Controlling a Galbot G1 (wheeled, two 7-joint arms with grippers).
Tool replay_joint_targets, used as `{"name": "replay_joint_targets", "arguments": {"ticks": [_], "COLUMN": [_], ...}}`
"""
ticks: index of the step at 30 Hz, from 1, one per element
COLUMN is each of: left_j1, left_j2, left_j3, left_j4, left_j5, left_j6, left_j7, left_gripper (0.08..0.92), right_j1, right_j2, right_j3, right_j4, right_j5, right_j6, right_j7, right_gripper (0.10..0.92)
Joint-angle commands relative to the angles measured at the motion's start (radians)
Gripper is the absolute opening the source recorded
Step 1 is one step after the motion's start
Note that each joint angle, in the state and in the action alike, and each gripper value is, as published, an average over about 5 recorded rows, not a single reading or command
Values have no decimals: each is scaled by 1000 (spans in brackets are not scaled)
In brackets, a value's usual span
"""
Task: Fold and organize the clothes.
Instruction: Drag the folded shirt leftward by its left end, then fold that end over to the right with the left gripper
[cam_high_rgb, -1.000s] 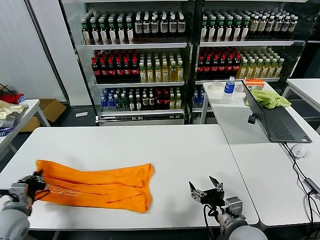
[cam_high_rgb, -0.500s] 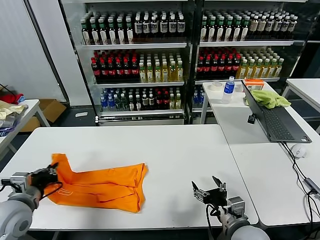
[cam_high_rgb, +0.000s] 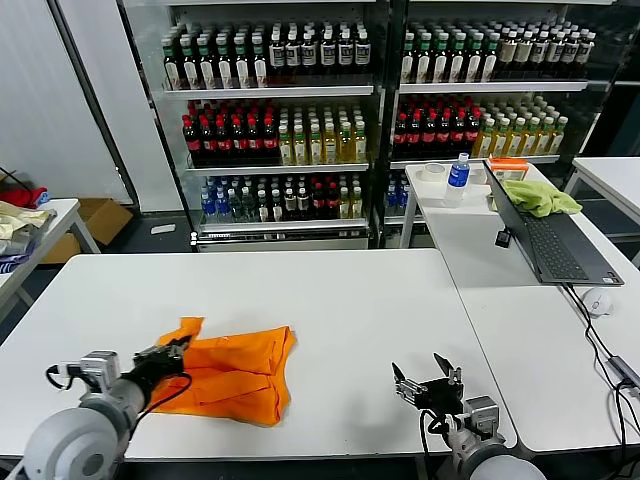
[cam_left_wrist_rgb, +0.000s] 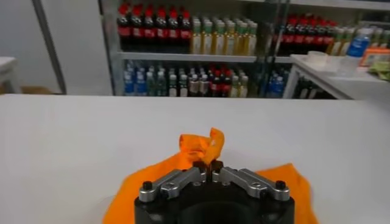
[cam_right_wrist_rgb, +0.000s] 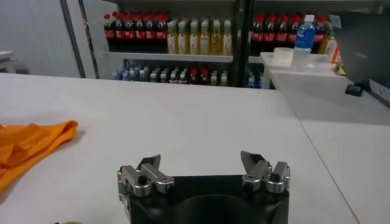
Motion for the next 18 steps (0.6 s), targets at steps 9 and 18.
{"name": "replay_joint_targets", "arguments": {"ticks": [9,18], "left_j1": [-196,-224], "left_j2": [-131,-141], "left_j3": [248,283], "left_j4": [100,105], "left_j5": [118,78], "left_j6": [11,12], "left_j7": [11,14], "left_gripper": [100,100], "right_j1": [-7,-6], "right_j2": [2,-6], "right_j3": [27,29], "right_j4": [-10,-10], "right_j5": [0,1], "right_j6": [1,-1], "right_j7": [3,5], "right_gripper": [823,823]}}
